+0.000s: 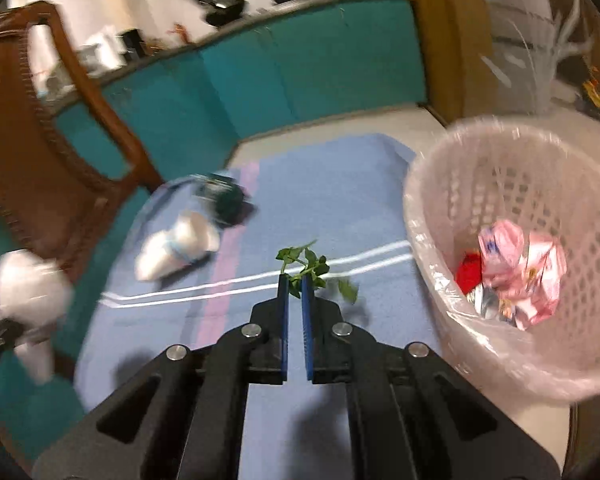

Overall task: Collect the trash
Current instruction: 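Carry the leaves to the basket and open the right tool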

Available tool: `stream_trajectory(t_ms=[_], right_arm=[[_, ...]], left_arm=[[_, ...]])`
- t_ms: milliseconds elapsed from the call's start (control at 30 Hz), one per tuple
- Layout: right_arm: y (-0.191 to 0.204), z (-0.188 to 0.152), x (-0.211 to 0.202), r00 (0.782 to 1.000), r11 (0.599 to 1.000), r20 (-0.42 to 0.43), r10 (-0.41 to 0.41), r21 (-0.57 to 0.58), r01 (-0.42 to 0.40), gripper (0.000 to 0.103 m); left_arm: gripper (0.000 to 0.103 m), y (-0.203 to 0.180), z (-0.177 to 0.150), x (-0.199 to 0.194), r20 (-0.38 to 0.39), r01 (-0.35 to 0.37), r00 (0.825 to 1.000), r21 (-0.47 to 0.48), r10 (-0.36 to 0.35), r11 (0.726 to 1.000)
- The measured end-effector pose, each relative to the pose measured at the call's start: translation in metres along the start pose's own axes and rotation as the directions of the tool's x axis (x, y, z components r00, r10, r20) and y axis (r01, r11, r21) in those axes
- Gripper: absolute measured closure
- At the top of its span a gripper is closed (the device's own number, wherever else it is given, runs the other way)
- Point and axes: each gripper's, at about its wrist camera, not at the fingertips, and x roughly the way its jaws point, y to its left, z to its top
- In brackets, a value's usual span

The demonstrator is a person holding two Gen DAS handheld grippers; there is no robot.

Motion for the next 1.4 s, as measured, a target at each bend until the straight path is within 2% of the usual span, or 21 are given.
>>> stream_trajectory(t_ms=[133, 267, 400, 1100, 1267, 1400], right_arm=[[0.025, -0.006, -0.048, 0.996, 0.995, 0.057, 0.064, -0.082, -0.059, 0.096], [0.048, -0.016, -0.066, 0.994, 0.986, 0.061, 0.090, -0.149, -0.080, 0.096], [0.061, -0.023, -0.063, 0.996, 0.975, 0.051, 0.079, -0.210, -0.067, 0.096], [0.058, -0.024, -0.060, 0.996, 0.977, 0.037, 0.079, -0.202, -0.070, 0.096], [0.034, -0.005, -0.079, 0.988, 0.990, 0.145, 0.047, -0.139, -0.027, 0.096], [-0.026, 0.020, -0.087, 0.975, 0.998, 0.215, -0.055, 0.011, 0.054, 0.096]], left_arm=[[0.088, 0.000, -0.002, 0.000, -0.004, 0.002, 1.000, 0.004, -0.002, 1.000], [0.088, -0.001, -0.004, 0.000, -0.008, 0.000, 1.000, 0.011, 0.000, 1.000], [0.088, -0.004, -0.006, 0.001, -0.016, -0.001, 1.000, 0.020, 0.001, 1.000], [0.088, -0.007, -0.007, 0.006, -0.030, -0.009, 1.000, 0.036, 0.010, 0.999], [0.088, -0.006, -0.006, 0.007, -0.030, -0.009, 0.999, 0.038, 0.010, 0.999], [0.088, -0.006, -0.008, 0.007, -0.032, -0.011, 0.999, 0.041, 0.013, 0.999]])
